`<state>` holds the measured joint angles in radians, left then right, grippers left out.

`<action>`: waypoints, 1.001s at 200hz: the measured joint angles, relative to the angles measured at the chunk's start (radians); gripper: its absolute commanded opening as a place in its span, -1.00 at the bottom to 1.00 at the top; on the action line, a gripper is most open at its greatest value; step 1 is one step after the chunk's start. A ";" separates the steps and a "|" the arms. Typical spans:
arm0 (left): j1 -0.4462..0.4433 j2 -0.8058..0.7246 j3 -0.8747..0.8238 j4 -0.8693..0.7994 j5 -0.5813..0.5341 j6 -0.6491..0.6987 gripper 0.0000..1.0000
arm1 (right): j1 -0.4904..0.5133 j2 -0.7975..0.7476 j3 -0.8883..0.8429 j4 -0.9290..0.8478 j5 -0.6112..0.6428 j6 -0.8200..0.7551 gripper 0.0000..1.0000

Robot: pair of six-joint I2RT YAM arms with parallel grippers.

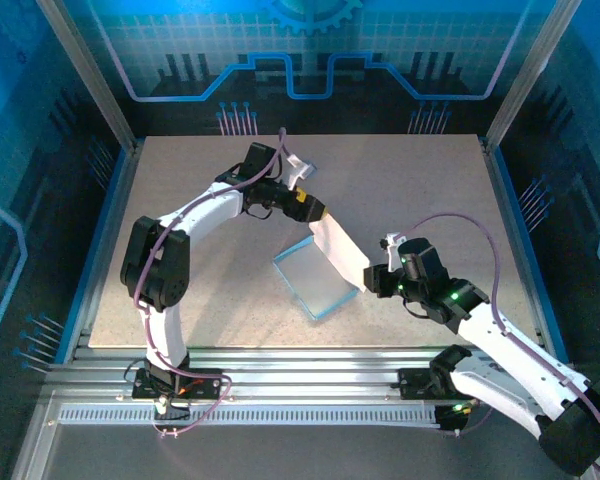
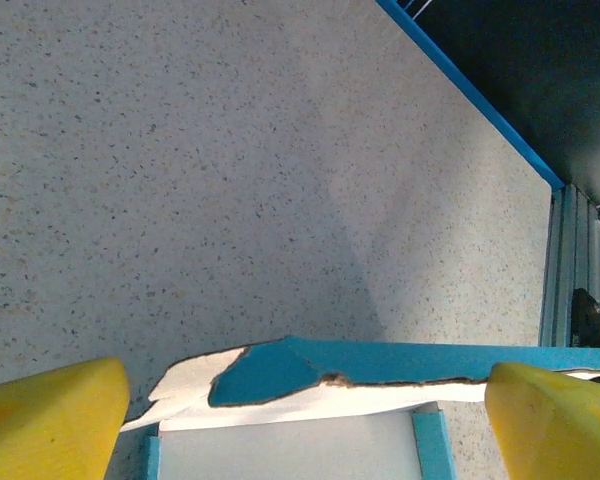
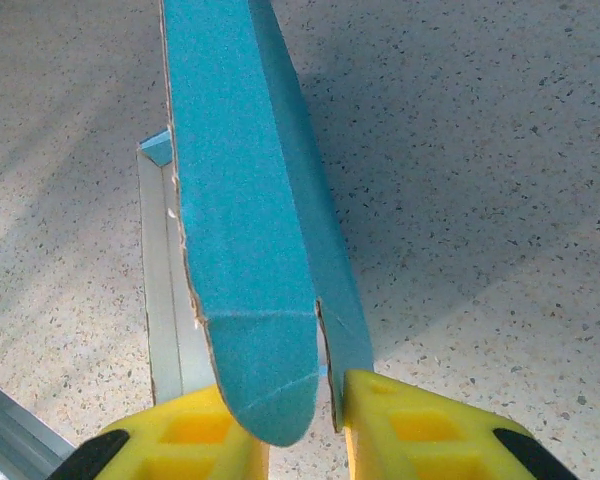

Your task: Fold the paper box

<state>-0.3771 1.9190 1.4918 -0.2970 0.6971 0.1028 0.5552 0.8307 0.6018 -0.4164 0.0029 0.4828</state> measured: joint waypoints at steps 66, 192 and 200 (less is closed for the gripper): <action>0.000 -0.070 -0.140 0.078 -0.052 -0.066 0.87 | -0.002 0.065 0.024 -0.002 0.059 -0.031 -0.47; 0.008 -0.436 -0.615 0.244 -0.262 -0.315 0.90 | -0.108 0.497 0.348 0.149 -0.038 -0.274 -0.08; 0.015 -0.448 -0.616 0.251 -0.264 -0.315 0.90 | -0.110 0.502 0.357 0.156 -0.046 -0.283 -0.02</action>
<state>-0.3618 1.4712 0.8761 -0.0456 0.4335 -0.2123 0.4450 1.3323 0.9592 -0.2607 -0.0429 0.1993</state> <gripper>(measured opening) 0.950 0.452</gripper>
